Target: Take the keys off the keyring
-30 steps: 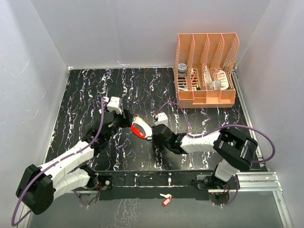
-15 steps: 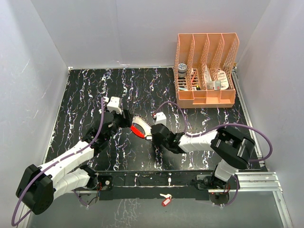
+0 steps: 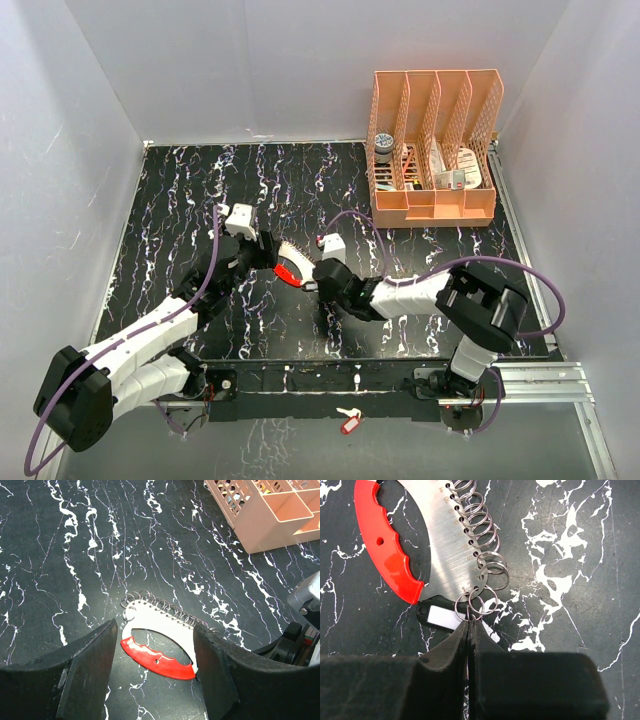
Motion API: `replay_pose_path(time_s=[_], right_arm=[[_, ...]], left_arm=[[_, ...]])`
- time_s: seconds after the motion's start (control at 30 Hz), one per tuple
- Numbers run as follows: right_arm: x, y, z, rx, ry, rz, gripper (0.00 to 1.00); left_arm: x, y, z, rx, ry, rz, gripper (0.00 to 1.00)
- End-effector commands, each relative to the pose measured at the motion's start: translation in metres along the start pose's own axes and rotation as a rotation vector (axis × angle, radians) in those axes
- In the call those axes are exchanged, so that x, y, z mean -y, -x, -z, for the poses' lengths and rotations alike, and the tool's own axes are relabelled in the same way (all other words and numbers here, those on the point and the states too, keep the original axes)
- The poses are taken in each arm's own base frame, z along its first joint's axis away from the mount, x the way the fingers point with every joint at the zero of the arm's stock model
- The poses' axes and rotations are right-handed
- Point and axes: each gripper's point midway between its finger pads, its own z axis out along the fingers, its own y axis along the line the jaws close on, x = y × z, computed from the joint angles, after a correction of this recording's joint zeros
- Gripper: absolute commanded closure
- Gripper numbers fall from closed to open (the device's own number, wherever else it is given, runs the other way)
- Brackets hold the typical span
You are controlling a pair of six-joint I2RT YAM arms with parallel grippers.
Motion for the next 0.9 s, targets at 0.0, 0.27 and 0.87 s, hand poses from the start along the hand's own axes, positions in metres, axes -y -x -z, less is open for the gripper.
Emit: replay_pose_path(time_s=[0.0, 0.27, 0.87], right_arm=[[-0.001, 0.031, 0.000, 0.073, -0.032, 0.051, 1.00], [-0.032, 0.133, 0.050, 0.196, 0.041, 0.285, 1.00], [-0.030, 0.226, 0.183, 0.380, -0.036, 0.682, 1.00]], left_arm=[[0.003, 0.002, 0.000, 0.017, -0.018, 0.010, 0.40], [0.009, 0.017, 0.003, 0.065, -0.048, 0.001, 0.40], [0.071, 0.106, 0.009, 0.407, -0.357, -0.133, 0.38]])
